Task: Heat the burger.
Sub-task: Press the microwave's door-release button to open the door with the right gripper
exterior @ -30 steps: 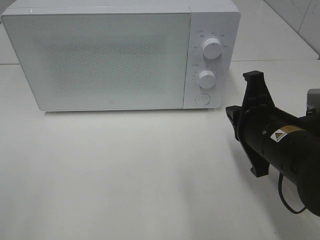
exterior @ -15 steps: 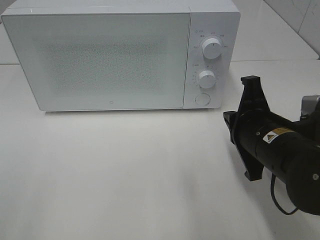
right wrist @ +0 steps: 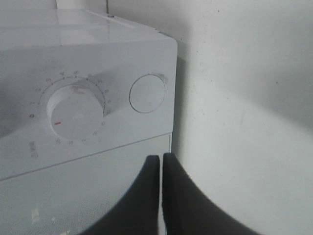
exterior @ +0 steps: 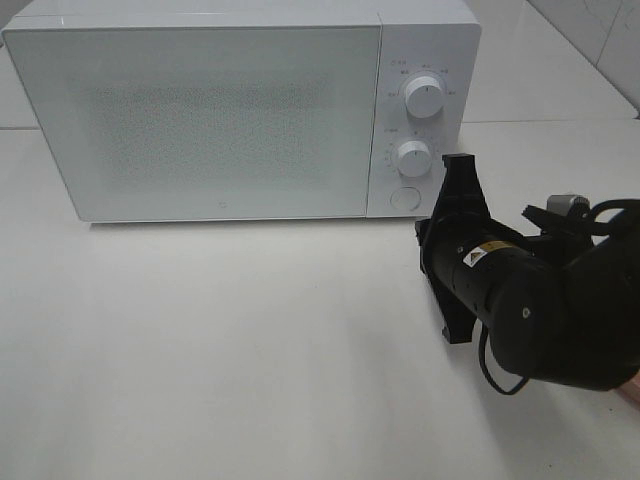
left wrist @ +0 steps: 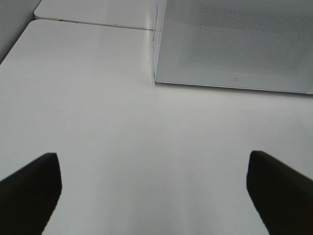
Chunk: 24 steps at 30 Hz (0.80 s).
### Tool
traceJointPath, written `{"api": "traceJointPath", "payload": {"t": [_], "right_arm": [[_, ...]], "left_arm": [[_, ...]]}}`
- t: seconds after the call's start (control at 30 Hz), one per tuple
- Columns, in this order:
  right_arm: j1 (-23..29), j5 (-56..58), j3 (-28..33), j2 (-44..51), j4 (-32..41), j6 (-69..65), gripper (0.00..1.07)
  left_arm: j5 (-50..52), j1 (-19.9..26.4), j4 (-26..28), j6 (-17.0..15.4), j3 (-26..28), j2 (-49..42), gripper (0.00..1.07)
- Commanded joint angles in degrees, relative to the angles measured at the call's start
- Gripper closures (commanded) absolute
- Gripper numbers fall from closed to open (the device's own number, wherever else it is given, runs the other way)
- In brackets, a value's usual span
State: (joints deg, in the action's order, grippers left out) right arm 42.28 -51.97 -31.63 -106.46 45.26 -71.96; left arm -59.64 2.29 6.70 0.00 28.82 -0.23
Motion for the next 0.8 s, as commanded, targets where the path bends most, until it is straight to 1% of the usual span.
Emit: {"api": "traceJointPath", "payload": {"t": [0.03,0.1,0.3,0.47,0.57,0.7,0.8], "right_arm": [[-1.32,0.0,-1.72,-0.92,-0.17,-0.17,1.07],[-2.41,0.63,-3.72,-2.18,-0.23,0.06,1.07],[-3.84,1.49,-6.59,-4.64,-0.17,0.46,1.07],[-5.73,4.47,-10.14,-7.51,-0.46,0.46,1.07],[-5.73,4.3,-11.29,-8.37,-0.52,0.46,1.07],[-6.36,4.53,-14.61,-10.71,-1.83,0.46,1.07],[-6.47,4.47,-16.16,-12.2,-1.43,0.4,1.07]], "left_arm": [[0.52,0.17,0.4,0.0,0.0,0.0,0.09],[0.52,0.17,0.4,0.0,0.0,0.0,0.09],[0.52,0.17,0.29,0.0,0.0,0.0,0.09],[0.52,0.17,0.29,0.0,0.0,0.0,0.09],[0.52,0.17,0.29,0.0,0.0,0.0,0.09],[0.52,0.17,0.29,0.0,0.0,0.0,0.09],[0.52,0.17,0.29,0.0,0.0,0.0,0.09]]}}
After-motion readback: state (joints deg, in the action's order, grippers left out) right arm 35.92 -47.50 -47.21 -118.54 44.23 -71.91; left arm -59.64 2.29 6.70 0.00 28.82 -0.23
